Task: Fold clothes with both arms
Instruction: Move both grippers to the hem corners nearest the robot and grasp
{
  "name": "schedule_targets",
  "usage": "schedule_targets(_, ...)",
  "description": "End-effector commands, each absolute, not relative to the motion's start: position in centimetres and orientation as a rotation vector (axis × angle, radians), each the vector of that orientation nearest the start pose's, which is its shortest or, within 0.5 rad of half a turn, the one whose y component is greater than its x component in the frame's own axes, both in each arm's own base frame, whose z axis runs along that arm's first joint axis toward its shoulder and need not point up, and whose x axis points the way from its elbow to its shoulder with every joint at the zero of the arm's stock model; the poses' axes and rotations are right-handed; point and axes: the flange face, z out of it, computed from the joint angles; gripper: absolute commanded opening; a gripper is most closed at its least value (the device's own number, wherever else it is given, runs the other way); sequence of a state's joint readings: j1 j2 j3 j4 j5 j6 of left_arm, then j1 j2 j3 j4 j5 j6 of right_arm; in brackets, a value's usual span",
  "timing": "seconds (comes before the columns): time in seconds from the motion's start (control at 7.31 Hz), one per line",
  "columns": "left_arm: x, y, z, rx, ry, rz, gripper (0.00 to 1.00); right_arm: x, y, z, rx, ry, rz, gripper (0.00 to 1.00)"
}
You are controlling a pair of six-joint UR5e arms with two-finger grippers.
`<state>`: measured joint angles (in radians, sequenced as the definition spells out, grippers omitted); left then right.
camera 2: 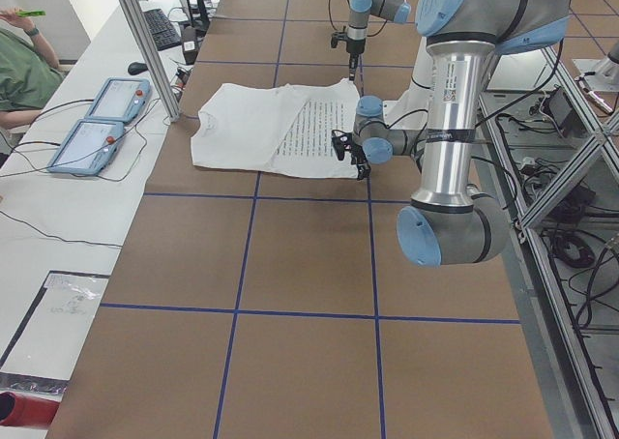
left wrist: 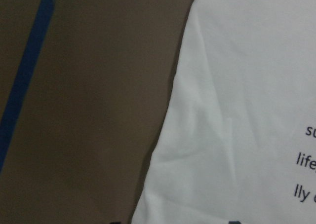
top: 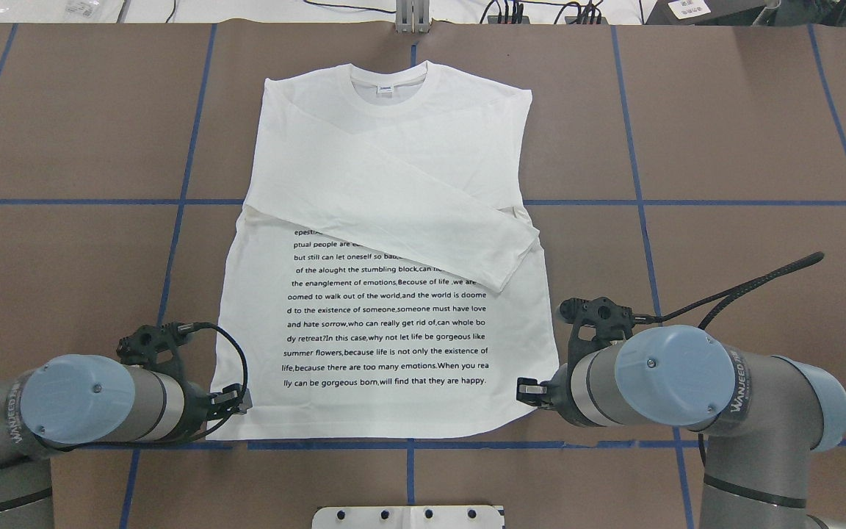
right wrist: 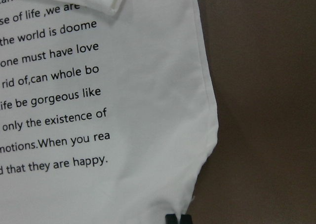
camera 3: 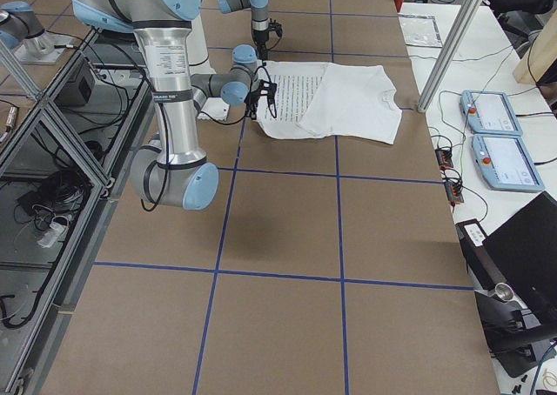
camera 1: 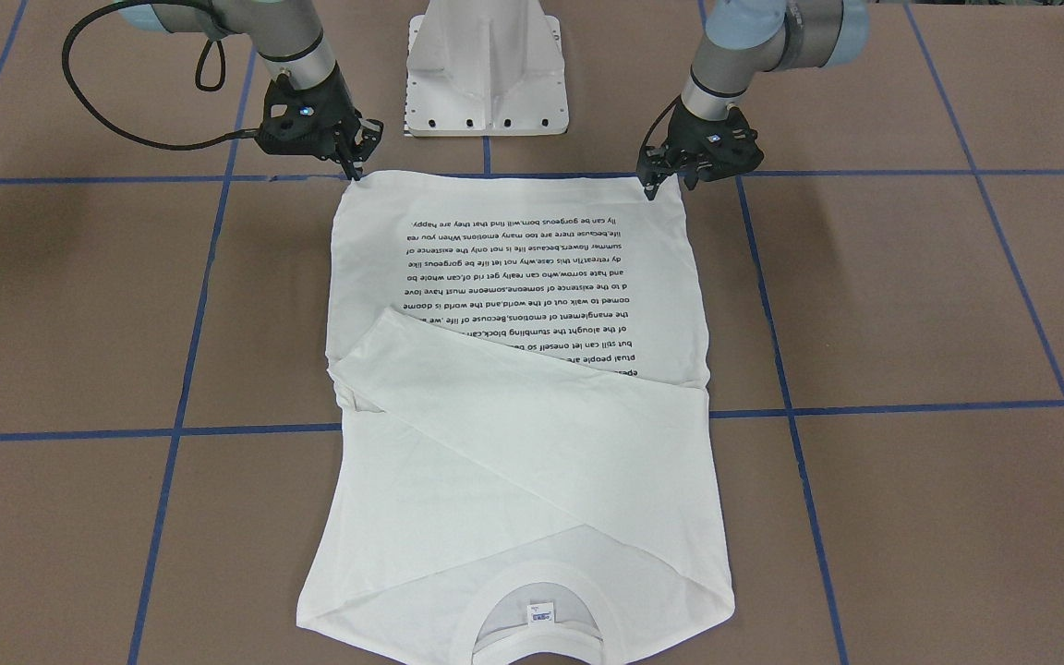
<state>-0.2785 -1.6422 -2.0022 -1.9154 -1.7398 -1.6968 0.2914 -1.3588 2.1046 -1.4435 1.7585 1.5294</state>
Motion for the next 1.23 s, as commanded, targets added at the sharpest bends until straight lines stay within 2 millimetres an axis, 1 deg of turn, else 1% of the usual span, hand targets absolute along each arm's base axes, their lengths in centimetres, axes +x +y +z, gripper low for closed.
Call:
schedule_targets(0.0, 46.8, -24.5, 39.1, -0.103, 0.850, -0.291, 0.62, -46.1, -26.0, 29.8, -0.028, -0.890, 0.154, 0.00)
schedule_targets(0.14, 46.8, -24.4, 39.0, -0.103, 0.850, -0.289, 0.51, -46.1, -26.0, 29.8, -0.027, -0.889, 0.154, 0.00)
schedule_targets(0.27, 46.8, -24.4, 39.0, -0.104, 0.850, -0.287, 0.34, -46.1, -26.1, 29.8, -0.026, -0.889, 0.156, 0.00)
schedule_targets(0.55, 46.5, -24.3, 38.4, -0.105, 0.863, -0.284, 0.00, -46.0, -26.0, 29.7, -0.026, -0.891, 0.156, 0.00)
schedule_targets(0.68, 46.4, -24.4, 38.0, -0.106, 0.869, -0.283, 0.00, -46.0, -26.0, 29.7, -0.026, -0.891, 0.156, 0.00)
schedule_targets(0.82, 46.1, -24.3, 36.9, -0.107, 0.889, -0.279, 0.00, -45.9, -26.2, 29.6, -0.025, -0.893, 0.159, 0.00)
schedule_targets(0.96, 45.1, -24.1, 35.8, -0.106, 0.912, -0.277, 0.00, -45.4, -26.5, 29.2, -0.019, -0.902, 0.167, 0.00)
schedule_targets(1.09, 44.5, -24.1, 34.9, -0.103, 0.932, -0.277, 0.00, -43.6, -27.1, 29.0, -0.025, -0.912, 0.179, 0.00)
